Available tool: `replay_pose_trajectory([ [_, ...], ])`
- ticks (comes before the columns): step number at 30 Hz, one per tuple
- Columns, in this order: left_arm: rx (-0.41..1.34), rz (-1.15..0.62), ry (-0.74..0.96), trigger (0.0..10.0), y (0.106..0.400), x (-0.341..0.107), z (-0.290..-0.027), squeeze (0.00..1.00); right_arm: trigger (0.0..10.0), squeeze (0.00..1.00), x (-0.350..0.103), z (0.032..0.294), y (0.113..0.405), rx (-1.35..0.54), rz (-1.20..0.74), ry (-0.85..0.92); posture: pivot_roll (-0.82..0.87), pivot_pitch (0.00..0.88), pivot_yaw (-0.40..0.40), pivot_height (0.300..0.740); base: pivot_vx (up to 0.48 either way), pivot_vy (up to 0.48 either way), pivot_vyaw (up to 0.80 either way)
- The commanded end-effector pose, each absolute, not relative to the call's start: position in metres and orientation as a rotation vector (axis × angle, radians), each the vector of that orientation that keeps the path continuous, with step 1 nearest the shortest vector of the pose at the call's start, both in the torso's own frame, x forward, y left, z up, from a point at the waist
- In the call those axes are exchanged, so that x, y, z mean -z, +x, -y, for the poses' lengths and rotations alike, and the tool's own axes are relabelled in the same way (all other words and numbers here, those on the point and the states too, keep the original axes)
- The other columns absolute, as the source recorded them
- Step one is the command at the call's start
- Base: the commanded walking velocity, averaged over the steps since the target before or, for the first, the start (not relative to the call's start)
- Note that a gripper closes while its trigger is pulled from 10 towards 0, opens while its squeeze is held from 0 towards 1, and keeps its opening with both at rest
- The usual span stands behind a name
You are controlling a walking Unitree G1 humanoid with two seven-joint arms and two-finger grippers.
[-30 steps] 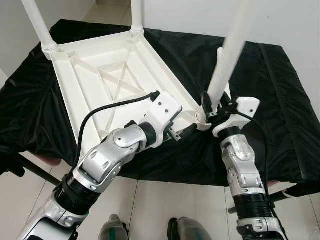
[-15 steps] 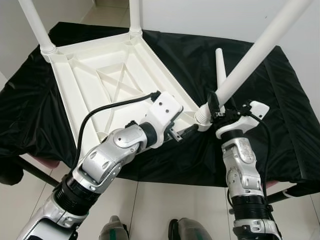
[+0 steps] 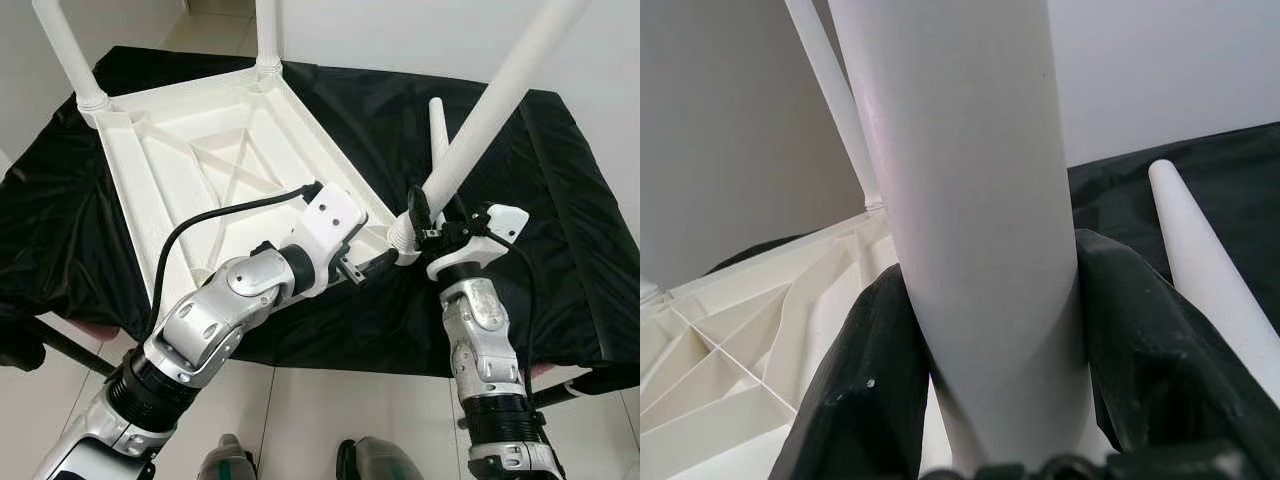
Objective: Building children table
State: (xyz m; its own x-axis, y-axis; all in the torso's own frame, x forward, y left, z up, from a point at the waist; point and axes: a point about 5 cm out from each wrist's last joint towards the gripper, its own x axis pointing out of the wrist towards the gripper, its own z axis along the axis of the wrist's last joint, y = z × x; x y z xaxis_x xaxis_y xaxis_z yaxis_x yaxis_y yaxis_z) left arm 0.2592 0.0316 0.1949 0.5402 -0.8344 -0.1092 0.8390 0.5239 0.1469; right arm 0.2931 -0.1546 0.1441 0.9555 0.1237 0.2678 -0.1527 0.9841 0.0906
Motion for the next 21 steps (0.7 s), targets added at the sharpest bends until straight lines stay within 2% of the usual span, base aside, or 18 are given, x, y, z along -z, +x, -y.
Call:
replay_pose_trajectory([
  [1,1.085,-0.029,0.187,10.0,0.2546,-0.1974,-0.0314,0.0,10.0,0.0,-0.092,0.1542,0.2793,-0.135,0.019,0.098,-0.04,0.098,0.016,0.74,0.0,0.0,0.0],
  [8,1.084,-0.028,0.186,10.0,0.2547,-0.1979,-0.0316,0.0,10.0,0.0,-0.0885,0.1557,0.2767,-0.125,0.013,0.092,-0.04,0.099,0.019,0.74,0.0,0.0,0.0],
  [13,1.09,-0.028,0.186,10.0,0.2547,-0.1989,-0.0324,0.0,10.0,0.0,-0.0944,0.1536,0.2726,-0.119,0.086,-0.017,-0.04,0.104,0.025,0.74,0.0,0.0,0.0],
  [21,1.09,-0.027,0.188,10.0,0.2552,-0.1999,-0.0329,0.0,10.0,0.0,-0.0963,0.1473,0.2734,-0.141,0.098,-0.021,-0.03,0.101,0.024,0.74,0.0,0.0,0.0],
])
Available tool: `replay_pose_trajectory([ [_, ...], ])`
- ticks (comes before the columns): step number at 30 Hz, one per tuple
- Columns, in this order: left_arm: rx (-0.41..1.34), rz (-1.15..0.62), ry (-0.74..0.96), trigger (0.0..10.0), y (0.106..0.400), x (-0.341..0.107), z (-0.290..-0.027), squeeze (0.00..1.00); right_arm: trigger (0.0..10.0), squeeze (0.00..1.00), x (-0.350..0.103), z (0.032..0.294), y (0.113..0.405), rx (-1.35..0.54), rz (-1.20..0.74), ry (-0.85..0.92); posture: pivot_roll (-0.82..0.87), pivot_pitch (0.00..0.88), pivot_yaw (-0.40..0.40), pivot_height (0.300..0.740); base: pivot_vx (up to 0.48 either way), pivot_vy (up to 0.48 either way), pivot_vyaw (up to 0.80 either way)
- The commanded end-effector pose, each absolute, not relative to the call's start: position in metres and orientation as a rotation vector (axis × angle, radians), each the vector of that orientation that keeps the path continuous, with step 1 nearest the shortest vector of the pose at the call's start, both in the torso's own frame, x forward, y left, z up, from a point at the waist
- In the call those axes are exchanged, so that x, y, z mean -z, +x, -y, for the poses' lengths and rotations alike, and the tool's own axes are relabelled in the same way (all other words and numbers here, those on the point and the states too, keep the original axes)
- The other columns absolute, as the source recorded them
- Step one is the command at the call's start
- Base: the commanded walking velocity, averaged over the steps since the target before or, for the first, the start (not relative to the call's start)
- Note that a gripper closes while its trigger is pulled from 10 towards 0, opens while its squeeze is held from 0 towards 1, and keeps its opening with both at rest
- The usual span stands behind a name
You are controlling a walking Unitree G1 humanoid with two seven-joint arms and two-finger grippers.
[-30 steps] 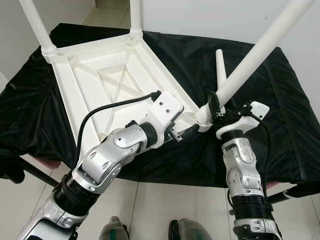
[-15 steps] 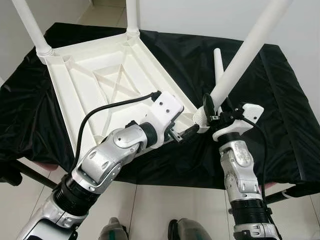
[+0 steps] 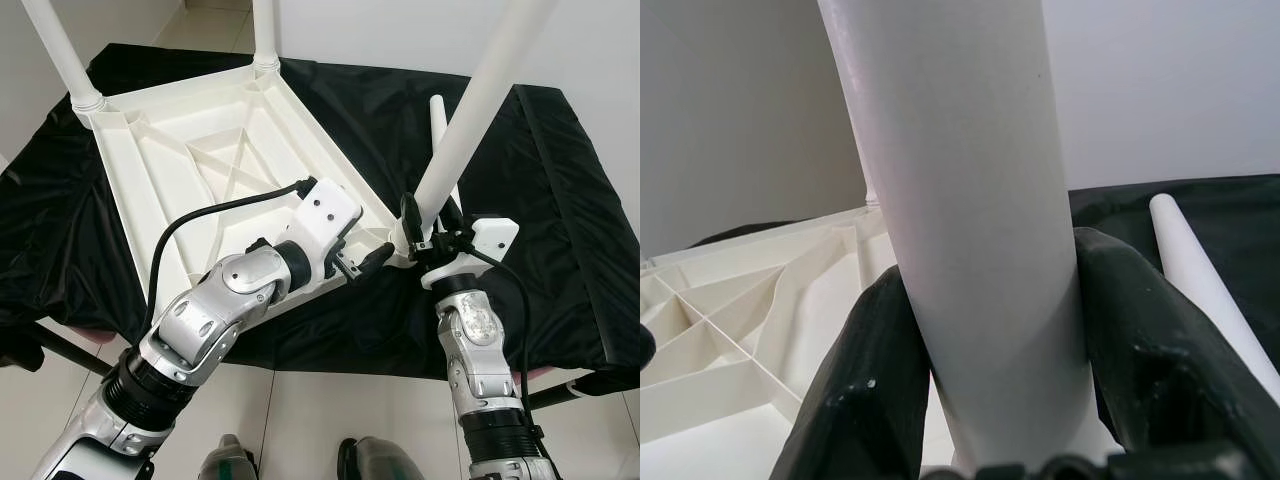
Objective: Building children table
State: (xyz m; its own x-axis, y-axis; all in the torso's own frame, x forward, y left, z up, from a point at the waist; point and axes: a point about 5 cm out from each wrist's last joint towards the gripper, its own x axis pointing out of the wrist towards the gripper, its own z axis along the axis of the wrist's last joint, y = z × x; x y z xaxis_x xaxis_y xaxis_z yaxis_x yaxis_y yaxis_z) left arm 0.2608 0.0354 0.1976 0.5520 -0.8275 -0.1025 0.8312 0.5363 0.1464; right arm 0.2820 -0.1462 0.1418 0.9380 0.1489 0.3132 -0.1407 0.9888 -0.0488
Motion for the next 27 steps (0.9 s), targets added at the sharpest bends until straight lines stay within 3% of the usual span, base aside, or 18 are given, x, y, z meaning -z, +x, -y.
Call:
replay_pose_trajectory([
  [1,1.09,-0.027,0.188,10.0,0.255,-0.2,-0.033,0.0,10.0,0.0,-0.096,0.147,0.273,-0.141,0.098,-0.021,-0.03,0.101,0.024,0.74,0.0,0.0,0.0],
  [13,1.089,-0.024,0.191,10.0,0.255,-0.201,-0.033,0.0,10.0,0.0,-0.092,0.143,0.283,-0.16,0.024,-0.048,-0.03,0.099,0.026,0.74,0.0,0.0,0.0],
  [27,1.093,-0.021,0.186,10.0,0.254,-0.202,-0.032,0.0,10.0,0.0,-0.089,0.16,0.293,-0.078,-0.058,0.049,-0.03,0.102,0.026,0.74,0.0,0.0,0.0],
])
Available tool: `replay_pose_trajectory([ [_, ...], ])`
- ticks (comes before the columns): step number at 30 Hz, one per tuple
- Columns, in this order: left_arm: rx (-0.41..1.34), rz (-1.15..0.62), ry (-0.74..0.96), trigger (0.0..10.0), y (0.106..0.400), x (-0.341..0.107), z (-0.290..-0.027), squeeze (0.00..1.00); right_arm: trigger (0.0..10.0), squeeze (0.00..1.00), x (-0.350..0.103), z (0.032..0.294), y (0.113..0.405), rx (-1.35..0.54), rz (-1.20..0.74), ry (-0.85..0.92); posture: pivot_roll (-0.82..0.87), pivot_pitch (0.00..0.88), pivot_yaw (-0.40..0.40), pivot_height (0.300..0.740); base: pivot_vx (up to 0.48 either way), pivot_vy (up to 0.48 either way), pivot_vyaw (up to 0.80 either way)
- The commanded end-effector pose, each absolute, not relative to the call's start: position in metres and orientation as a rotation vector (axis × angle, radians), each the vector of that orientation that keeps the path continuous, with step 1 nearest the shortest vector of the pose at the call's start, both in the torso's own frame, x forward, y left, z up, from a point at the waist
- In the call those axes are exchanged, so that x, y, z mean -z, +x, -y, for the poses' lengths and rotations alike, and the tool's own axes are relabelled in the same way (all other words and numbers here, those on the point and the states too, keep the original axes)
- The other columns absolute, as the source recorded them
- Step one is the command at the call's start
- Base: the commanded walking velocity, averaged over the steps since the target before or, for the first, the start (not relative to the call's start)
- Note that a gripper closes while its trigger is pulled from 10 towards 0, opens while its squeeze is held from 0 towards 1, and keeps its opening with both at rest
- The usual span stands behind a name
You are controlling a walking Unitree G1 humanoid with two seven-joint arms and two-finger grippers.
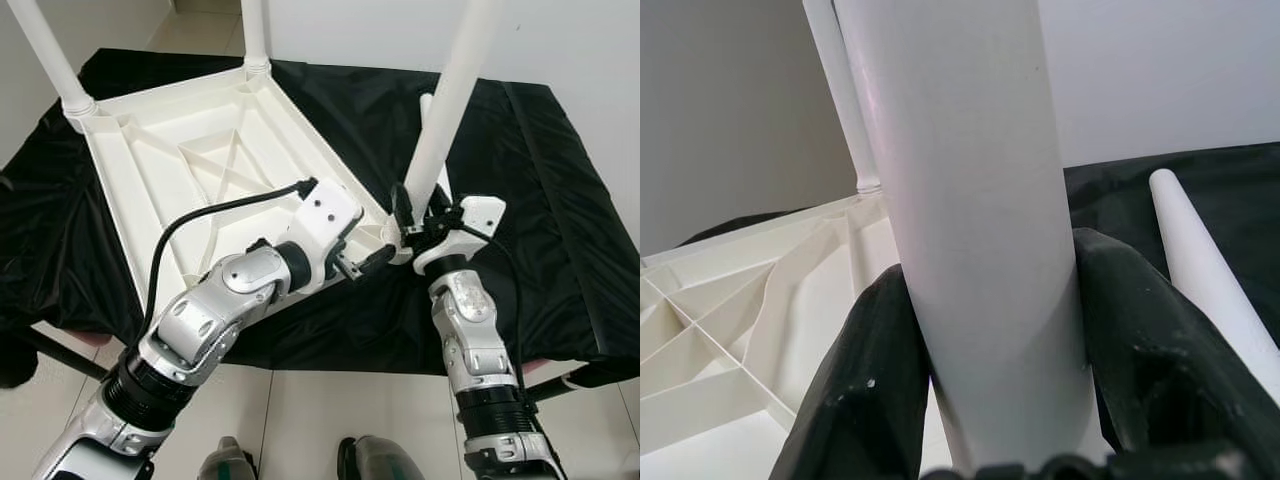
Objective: Building children table
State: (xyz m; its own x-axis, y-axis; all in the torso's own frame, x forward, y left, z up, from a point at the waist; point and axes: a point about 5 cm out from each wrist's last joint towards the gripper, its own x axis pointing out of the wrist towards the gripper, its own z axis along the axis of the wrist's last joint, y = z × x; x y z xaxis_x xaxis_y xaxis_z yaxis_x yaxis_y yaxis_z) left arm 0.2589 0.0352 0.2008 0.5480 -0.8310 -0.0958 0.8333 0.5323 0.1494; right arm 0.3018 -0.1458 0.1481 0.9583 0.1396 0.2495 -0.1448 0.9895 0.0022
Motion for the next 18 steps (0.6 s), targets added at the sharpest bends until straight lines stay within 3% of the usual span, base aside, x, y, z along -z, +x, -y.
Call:
replay_pose_trajectory([
  [1,1.093,-0.021,0.186,10.0,0.254,-0.202,-0.032,0.0,10.0,0.0,-0.089,0.16,0.293,-0.078,-0.058,0.049,-0.03,0.102,0.026,0.74,0.0,0.0,0.0],
  [18,1.096,-0.021,0.185,10.0,0.252,-0.202,-0.032,0.0,10.0,0.0,-0.081,0.155,0.275,-0.082,-0.04,0.069,-0.04,0.104,0.026,0.74,0.0,0.0,0.0],
])
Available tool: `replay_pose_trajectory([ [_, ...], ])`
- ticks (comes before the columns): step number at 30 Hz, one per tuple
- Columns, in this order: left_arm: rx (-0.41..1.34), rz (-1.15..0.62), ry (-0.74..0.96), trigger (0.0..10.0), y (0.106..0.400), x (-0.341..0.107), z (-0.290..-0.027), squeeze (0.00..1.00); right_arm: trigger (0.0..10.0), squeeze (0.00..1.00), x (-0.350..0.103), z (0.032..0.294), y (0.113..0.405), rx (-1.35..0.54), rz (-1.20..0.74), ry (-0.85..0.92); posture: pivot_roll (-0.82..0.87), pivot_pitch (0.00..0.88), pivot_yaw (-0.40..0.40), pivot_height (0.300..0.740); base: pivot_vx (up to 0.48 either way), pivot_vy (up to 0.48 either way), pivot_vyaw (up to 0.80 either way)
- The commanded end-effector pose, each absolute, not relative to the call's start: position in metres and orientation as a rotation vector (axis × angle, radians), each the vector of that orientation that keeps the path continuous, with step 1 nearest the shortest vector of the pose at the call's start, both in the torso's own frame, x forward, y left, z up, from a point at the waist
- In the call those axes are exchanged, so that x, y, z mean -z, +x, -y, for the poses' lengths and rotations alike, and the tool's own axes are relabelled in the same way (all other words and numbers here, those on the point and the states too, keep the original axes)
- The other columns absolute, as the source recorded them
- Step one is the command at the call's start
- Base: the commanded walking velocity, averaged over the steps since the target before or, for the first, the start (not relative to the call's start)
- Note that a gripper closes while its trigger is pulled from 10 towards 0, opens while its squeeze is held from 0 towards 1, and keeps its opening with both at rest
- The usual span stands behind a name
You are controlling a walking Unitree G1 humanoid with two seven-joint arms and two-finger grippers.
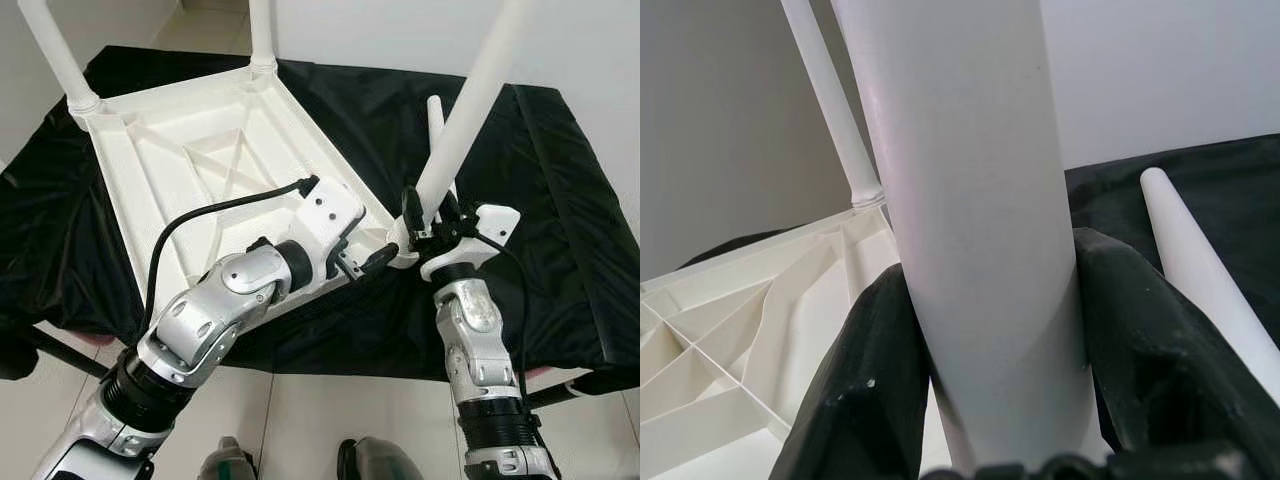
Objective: Building children table
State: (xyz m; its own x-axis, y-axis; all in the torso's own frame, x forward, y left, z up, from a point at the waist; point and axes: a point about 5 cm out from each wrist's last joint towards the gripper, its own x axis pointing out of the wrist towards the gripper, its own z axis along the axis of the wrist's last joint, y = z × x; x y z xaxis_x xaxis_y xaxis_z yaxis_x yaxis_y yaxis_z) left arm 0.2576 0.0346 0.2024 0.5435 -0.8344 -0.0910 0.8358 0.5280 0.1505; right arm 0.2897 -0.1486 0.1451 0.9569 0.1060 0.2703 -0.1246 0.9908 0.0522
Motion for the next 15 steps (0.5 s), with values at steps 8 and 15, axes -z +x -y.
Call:
replay_pose_trajectory([
  [8,1.097,-0.021,0.184,10.0,0.251,-0.202,-0.031,0.0,10.0,0.0,-0.081,0.149,0.269,-0.115,-0.031,0.033,-0.03,0.104,0.023,0.74,0.0,0.0,0.0],
  [15,1.097,-0.02,0.183,10.0,0.251,-0.202,-0.031,0.0,10.0,0.0,-0.079,0.142,0.264,-0.154,-0.025,-0.019,-0.04,0.098,0.021,0.74,0.0,0.0,0.0],
])
